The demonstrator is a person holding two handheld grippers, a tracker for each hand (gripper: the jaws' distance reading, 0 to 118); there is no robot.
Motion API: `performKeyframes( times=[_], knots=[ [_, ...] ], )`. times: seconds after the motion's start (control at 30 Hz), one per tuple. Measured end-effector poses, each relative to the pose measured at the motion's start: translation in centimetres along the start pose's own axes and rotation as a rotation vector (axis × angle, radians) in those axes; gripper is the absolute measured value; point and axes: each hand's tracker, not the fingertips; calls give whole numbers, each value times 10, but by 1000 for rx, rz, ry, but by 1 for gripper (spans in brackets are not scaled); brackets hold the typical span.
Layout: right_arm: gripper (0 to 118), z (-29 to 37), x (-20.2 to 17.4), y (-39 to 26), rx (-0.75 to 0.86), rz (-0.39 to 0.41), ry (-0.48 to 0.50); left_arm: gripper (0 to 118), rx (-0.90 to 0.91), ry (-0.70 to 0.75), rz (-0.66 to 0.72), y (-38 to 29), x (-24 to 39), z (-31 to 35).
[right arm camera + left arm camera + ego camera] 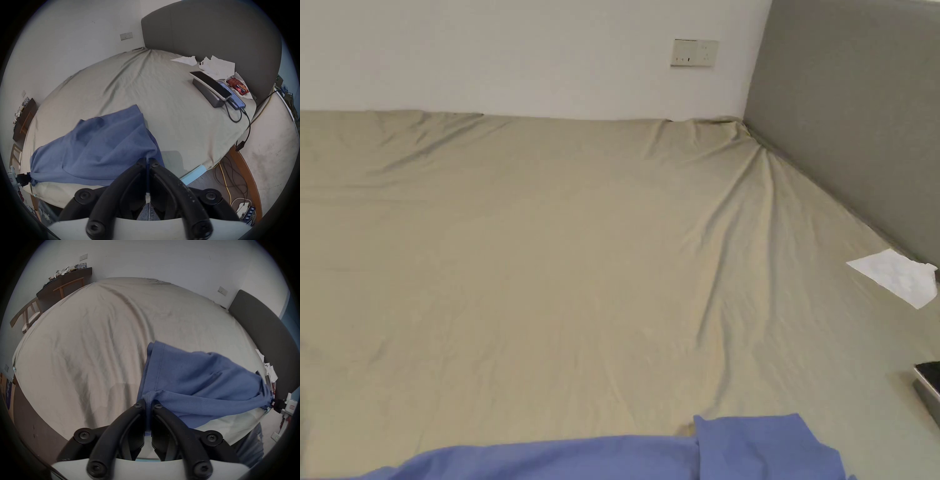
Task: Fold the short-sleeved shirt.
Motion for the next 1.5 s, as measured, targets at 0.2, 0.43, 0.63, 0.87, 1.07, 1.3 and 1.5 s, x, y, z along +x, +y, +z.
performKeyframes(
  times=[0.2, 0.43, 0.63, 0.87, 1.07, 1.3, 1.5],
  knots=[
    [50, -23, -6, -7, -48, 32, -111, 13, 9, 53, -5, -4, 8, -12],
    [75, 33, 12, -3, 143, -49, -167, 63, 125, 53, 121, -8, -19, 44],
    [2, 85, -23, 9, 298, 35, 76, 2, 215, 12, 114, -4, -16, 80],
    [2, 54, -80, -8, 177, 150, 271, 0, 123, -189, 164, 7, -17, 51],
    [2, 47, -107, -16, 82, 198, 270, 24, 40, -197, 124, 39, -34, 17],
    [2, 51, -119, -6, 70, 208, 236, 102, -173, -439, 214, 66, -71, -30],
    [2, 52, -129, -1, 59, 201, 264, 104, -194, -424, 204, 72, -74, -63]
  ],
)
